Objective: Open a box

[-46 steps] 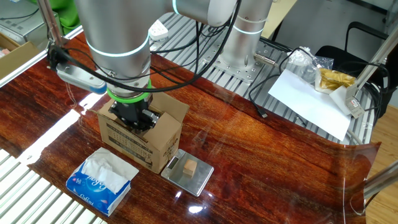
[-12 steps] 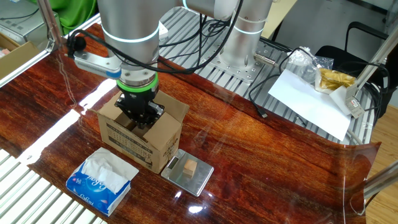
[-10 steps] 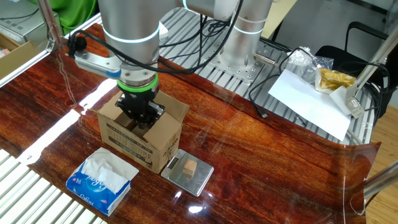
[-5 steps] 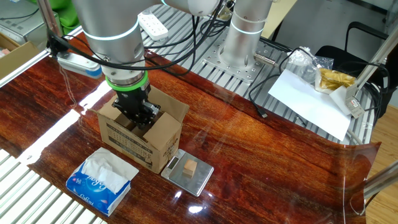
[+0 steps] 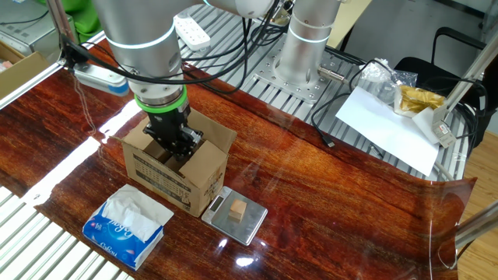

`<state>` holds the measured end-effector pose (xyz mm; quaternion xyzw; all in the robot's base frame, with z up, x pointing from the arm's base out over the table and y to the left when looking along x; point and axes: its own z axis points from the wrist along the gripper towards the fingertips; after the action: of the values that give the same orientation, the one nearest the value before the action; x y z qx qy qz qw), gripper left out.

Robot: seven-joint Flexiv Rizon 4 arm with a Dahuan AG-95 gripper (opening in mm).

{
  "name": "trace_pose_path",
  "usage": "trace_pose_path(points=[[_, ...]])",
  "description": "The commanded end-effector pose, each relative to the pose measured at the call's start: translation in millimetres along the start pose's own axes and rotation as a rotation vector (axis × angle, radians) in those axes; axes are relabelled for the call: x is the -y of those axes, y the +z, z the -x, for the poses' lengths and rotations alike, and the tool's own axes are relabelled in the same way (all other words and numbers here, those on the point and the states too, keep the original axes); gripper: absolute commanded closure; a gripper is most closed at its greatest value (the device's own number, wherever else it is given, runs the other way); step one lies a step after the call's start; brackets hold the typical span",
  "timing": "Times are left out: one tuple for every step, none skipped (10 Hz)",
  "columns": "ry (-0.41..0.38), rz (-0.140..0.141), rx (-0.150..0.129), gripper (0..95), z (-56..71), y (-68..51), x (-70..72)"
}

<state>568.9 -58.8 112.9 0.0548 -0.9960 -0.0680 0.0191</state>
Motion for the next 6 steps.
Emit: trace_pose_path(points=[[0.012, 0.018, -0.001, 95.0, -0.2, 0.3, -1.1], [0.023, 0.029, 0.0, 95.0, -0.6, 0.4, -2.1], [0.027, 0.034, -0.001, 95.0, -0.9, 0.2, -2.9], [0.032, 0.037, -0.003, 95.0, -1.4, -0.3, -4.3], [0.041, 0.044, -0.007, 95.0, -1.8, -1.7, -5.7], [0.043, 0.043, -0.011, 95.0, -2.0, -3.7, -6.7]])
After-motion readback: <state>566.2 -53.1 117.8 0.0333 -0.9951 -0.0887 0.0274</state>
